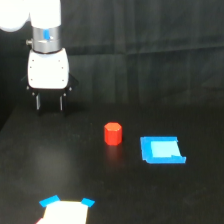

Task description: Pick up the red object from the table

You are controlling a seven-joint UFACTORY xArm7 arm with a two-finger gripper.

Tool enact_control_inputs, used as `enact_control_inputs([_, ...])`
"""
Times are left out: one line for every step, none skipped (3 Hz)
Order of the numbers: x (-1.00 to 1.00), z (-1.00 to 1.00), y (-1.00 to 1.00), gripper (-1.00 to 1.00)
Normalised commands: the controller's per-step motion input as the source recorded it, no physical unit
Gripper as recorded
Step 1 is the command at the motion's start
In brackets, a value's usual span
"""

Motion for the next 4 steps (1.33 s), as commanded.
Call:
enact_control_inputs([0.93,-0.39,-0.67,1.0])
enact_control_inputs([1.0,-0.15,-0.71,0.74])
enact_control_inputs([1.0,-0.18,-0.41,-0.68])
enact_control_inputs([1.0,0.27,-1.0,0.51])
